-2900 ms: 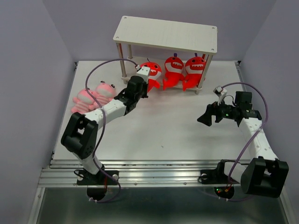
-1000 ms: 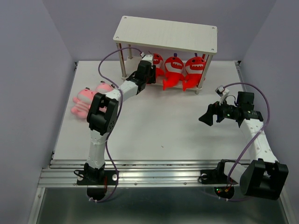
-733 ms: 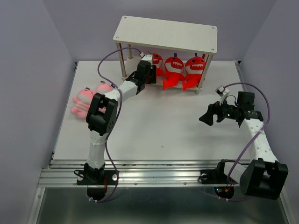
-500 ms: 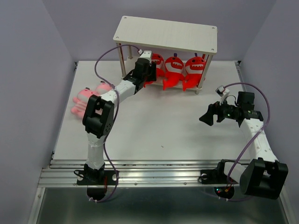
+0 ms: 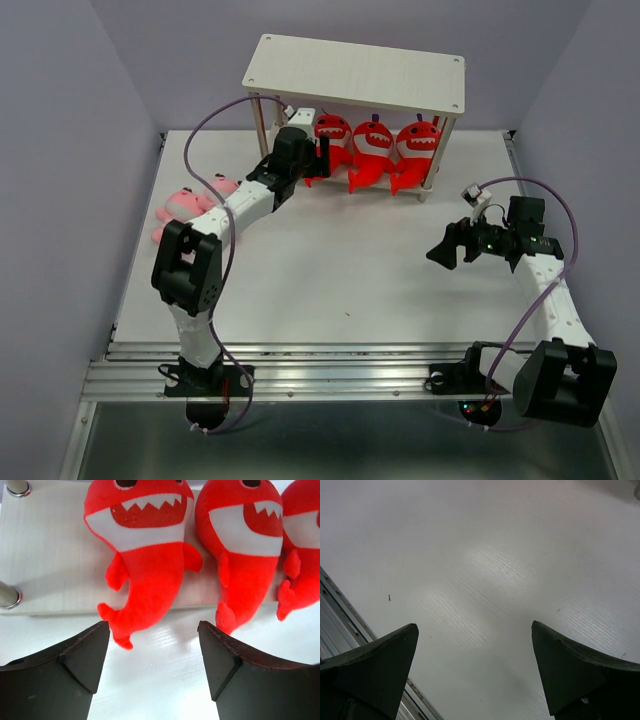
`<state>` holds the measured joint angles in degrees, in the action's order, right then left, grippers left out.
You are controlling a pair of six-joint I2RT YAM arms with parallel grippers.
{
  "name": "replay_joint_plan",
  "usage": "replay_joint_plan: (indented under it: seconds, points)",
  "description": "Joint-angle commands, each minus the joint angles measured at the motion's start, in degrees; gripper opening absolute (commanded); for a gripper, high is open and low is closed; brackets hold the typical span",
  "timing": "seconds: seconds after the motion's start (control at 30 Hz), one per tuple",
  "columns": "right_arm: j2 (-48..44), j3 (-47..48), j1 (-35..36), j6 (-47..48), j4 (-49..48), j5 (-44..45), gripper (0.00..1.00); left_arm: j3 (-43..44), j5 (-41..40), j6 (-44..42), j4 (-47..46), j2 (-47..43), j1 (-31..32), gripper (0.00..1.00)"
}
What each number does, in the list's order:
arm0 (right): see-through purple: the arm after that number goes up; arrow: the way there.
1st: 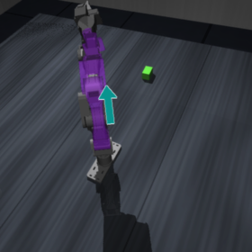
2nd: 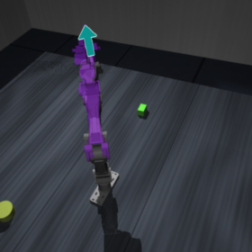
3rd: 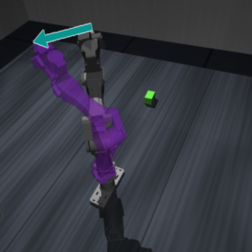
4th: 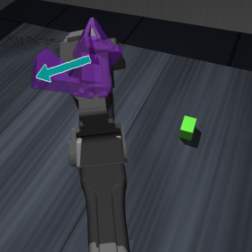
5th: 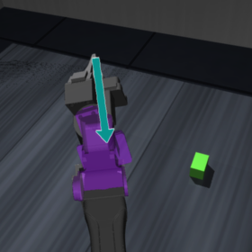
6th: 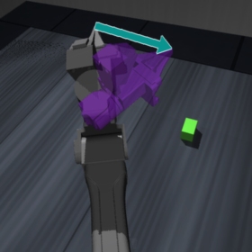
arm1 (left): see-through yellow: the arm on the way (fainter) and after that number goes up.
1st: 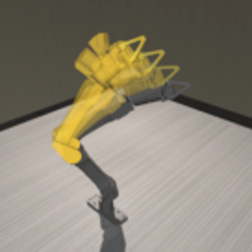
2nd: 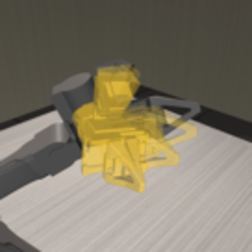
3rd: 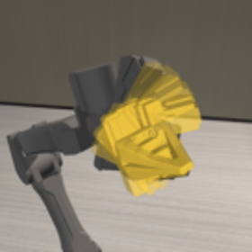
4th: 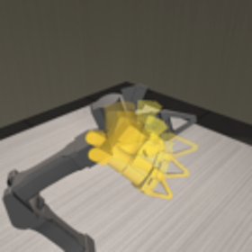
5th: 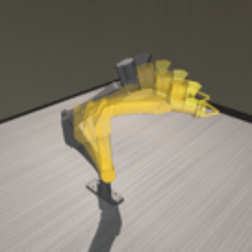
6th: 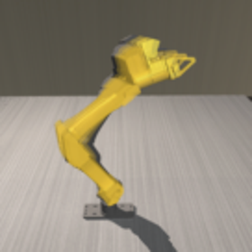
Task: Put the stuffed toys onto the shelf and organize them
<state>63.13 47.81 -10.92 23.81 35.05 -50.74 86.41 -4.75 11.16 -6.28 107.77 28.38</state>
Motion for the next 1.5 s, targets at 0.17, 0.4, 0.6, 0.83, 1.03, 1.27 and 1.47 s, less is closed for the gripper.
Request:
replay_joint_plan:
  seconds: [0.17, 0.4, 0.6, 0.83, 1.03, 1.27, 1.47]
  points:
    - [-0.99, -0.53, -0.42, 1.06, -2.62, -0.23, 1.00, -15.64, 0.54, -2.98, -3.73, -20.21, -0.17, 0.82]
    - [-0.73, -0.61, -0.42, 1.15, -2.62, -0.85, 1.00, -33.91, -5.52, -2.20, -4.53, -33.31, -4.37, 0.82]
    - [-0.73, -0.70, -0.42, 1.24, -2.70, -0.94, 1.00, -37.10, -14.13, 4.83, -0.66, -34.56, -14.39, 0.81]
    - [-0.64, -0.70, -0.42, 1.24, -2.62, -0.76, 1.00, -35.09, -13.70, 7.47, 1.62, -28.50, -21.78, 0.78]
    - [-0.64, -0.70, -0.42, 1.24, -2.62, -0.76, 1.00, -29.55, -12.12, 8.09, 6.01, -18.66, -25.03, 0.74]
    - [-0.56, -0.61, -0.42, 1.24, -2.62, -0.76, 1.00, -26.91, -9.31, 7.83, 6.90, -10.83, -26.71, 0.62]
    - [-0.91, -0.70, -0.42, 1.24, -2.62, -0.68, 1.00, -26.03, -3.25, 6.68, 6.72, -6.96, -27.77, 0.30]
